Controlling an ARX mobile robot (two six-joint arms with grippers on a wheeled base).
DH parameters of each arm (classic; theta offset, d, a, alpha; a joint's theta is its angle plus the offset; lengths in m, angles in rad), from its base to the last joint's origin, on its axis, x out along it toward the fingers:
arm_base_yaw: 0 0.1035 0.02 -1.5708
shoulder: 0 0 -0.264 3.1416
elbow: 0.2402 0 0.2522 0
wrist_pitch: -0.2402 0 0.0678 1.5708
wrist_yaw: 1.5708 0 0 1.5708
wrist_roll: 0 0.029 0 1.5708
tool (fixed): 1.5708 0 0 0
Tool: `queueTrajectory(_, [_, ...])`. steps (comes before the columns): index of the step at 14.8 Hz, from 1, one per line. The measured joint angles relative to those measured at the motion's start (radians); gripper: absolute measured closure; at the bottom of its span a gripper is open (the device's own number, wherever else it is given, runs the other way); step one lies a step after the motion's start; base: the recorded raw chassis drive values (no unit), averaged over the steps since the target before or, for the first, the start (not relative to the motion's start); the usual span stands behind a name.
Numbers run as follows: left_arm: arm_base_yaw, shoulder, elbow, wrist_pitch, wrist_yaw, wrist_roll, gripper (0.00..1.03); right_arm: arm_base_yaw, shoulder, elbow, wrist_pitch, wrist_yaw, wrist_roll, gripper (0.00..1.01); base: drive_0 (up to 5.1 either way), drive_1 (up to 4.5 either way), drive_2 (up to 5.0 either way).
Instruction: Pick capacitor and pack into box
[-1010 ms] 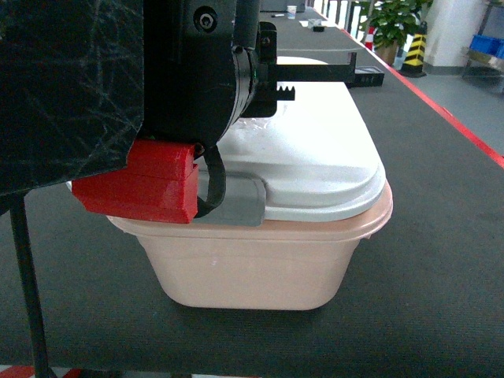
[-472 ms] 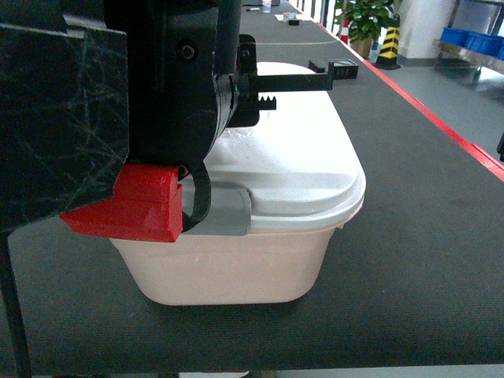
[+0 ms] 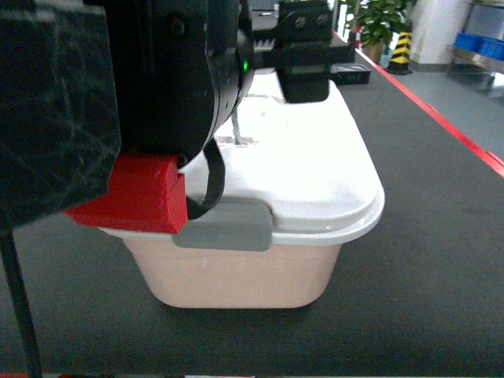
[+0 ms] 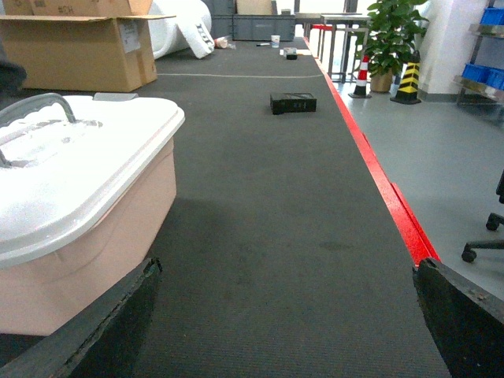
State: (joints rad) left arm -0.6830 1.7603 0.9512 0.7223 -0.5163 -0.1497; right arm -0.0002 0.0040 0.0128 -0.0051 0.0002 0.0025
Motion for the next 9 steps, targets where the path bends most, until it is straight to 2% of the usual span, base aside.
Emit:
queueTrajectory(1, [0.016, -0.036, -0.008, 0.027, 0.01, 0.009, 0.07, 0.0, 0.0, 0.0, 0.0, 0.0, 0.0, 0.03, 0.0, 0.0, 0.0])
queueTrajectory(2, [0.035, -0.08, -0.019, 0.034, 0.016, 0.023, 0.04, 0.0, 0.0, 0.0, 0.0, 0.0, 0.0, 0.03, 0.0, 0.0, 0.0])
queueTrajectory(5, [0.167, -0.283, -0.141, 0.04, 0.061, 0.069, 0.05, 0.0, 0.0, 0.0, 0.0, 0.0, 0.0, 0.03, 0.0, 0.0, 0.0])
queueTrajectory(6, [0.194, -0.343, -0.18, 0.034, 0.078, 0.073, 0.05, 0.0, 0.0, 0.0, 0.0, 0.0, 0.0, 0.03, 0.0, 0.0, 0.0])
queueTrajectory(9, [0.314, -0.603, -0.396, 0.023, 0.151, 0.13, 0.05, 0.0, 0.0, 0.0, 0.0, 0.0, 0.0, 0.03, 0.0, 0.0, 0.0])
